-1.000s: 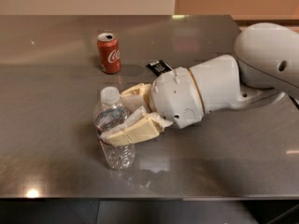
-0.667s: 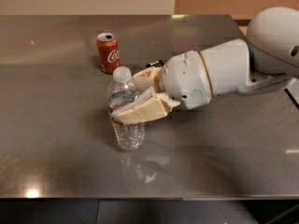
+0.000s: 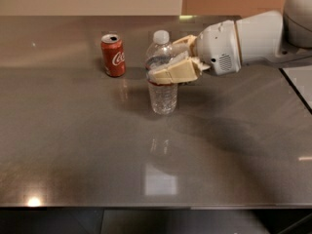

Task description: Move water bottle near rxbar chocolate

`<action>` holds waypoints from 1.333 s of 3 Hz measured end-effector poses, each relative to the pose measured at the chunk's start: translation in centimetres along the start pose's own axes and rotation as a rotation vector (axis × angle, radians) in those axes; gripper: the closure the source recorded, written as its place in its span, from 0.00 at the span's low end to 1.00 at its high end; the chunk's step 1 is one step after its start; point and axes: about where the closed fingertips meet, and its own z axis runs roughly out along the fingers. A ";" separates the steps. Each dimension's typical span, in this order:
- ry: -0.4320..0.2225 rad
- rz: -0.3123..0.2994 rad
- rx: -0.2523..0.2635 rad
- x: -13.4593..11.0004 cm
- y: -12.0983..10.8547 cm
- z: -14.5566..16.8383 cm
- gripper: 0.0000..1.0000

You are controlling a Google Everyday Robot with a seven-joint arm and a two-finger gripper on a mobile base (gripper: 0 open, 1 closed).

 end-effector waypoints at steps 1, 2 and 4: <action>0.002 0.026 0.098 0.9 -5.6 -2.0 1.00; 0.004 0.057 0.162 2.0 -9.4 -3.7 1.00; 0.014 0.146 0.224 4.9 -12.6 -5.6 1.00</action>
Offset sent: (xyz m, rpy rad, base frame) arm 0.1263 -0.0951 0.0021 0.0142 -0.0088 -0.2656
